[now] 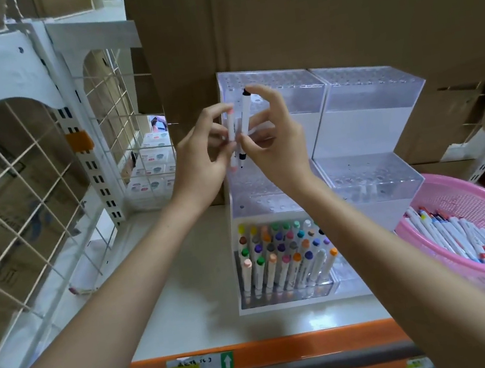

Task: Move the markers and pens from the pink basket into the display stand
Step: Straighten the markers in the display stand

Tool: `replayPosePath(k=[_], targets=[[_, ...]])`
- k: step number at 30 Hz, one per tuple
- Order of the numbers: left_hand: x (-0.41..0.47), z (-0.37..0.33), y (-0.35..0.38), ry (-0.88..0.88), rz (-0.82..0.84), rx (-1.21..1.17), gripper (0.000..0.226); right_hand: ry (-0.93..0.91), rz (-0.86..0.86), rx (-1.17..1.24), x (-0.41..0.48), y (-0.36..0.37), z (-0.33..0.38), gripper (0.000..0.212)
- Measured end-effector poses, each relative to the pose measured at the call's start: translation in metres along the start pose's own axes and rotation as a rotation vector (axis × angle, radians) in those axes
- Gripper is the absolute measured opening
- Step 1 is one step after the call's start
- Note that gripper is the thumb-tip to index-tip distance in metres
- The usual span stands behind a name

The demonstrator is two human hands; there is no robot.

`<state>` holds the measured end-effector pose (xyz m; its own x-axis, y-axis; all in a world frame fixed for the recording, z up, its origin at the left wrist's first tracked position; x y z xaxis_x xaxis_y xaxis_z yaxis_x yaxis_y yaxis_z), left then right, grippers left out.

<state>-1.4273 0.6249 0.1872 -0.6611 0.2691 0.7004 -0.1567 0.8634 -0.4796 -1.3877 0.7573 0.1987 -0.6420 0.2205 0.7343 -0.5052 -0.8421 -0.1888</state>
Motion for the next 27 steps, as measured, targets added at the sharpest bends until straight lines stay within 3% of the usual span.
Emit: replayPosePath(k=[27], targets=[[-0.010, 0.000, 0.009, 0.010, 0.075, 0.207, 0.039, 0.044, 0.054, -0.053, -0.006, -0.002, -0.004, 0.055]])
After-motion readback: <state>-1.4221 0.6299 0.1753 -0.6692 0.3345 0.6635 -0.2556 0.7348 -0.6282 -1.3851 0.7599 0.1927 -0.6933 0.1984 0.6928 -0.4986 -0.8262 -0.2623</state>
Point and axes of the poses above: each hand's wrist, its own x-axis towards the middle knuckle, its own y-axis out of the palm, z = x × y, the point moved 6 cm from there along x, towards the middle knuckle, and after that the axes turned 13 degrees about x, right-handed, at the moved point
